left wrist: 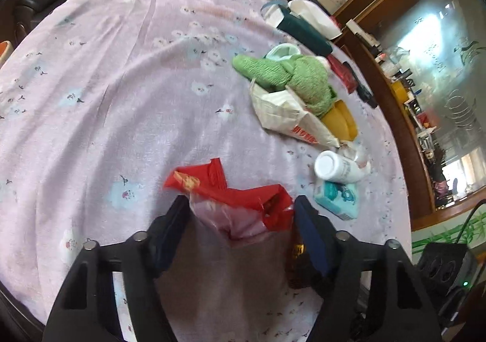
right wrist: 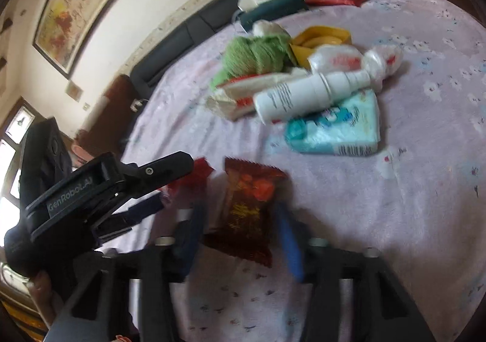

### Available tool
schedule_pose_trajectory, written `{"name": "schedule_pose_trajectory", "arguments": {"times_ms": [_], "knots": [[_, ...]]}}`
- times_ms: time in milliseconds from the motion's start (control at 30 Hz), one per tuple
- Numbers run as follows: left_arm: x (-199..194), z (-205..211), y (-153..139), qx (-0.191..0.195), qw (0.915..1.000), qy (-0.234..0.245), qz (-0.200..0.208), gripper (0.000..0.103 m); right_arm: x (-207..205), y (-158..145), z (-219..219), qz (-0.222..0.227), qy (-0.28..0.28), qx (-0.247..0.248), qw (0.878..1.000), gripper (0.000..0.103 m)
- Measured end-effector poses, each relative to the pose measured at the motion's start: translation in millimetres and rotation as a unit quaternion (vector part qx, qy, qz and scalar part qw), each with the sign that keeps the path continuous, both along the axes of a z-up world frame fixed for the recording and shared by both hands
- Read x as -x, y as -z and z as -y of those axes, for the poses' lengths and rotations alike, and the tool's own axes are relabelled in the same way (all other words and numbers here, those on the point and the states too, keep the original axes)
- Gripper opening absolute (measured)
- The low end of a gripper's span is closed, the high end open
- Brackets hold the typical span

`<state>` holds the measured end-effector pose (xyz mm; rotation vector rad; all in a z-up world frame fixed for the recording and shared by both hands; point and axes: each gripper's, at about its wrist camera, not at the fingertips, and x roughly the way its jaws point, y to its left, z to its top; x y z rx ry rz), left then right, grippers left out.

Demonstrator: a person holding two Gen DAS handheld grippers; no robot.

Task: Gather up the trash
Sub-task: 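Grasp the brown candy wrapper with the right gripper while the left gripper grasps a red wrapper, then carry both wrappers to the red wastebasket and open both grippers over it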

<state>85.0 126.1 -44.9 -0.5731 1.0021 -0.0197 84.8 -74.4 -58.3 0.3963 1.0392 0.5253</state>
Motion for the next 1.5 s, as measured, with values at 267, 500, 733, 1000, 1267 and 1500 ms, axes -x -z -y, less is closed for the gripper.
{"name": "schedule_pose_trajectory", "arguments": {"times_ms": [267, 500, 733, 1000, 1267, 1500], "knots": [[6, 16, -11, -0.050, 0.9980, 0.012, 0.037, 0.032, 38, -16, 35, 0.032, 0.021, -0.022, 0.999, 0.034], [15, 32, -27, -0.067, 0.9925, 0.031, 0.097, 0.018, 90, -56, 85, 0.089, 0.054, -0.037, 0.994, 0.034], [61, 74, -71, -0.047, 0.9861, 0.070, 0.143, 0.018, 137, -91, 128, 0.151, 0.078, -0.043, 0.985, 0.034], [113, 159, -125, -0.022, 0.9641, 0.166, 0.206, 0.018, 181, -113, 187, 0.200, 0.127, -0.051, 0.970, 0.034], [146, 216, -152, 0.001, 0.9435, 0.236, 0.233, 0.018, 223, -137, 242, 0.245, 0.193, -0.028, 0.950, 0.034], [166, 267, -175, 0.018, 0.9201, 0.299, 0.253, 0.018, 268, -157, 292, 0.276, 0.242, -0.046, 0.929, 0.034]]}}
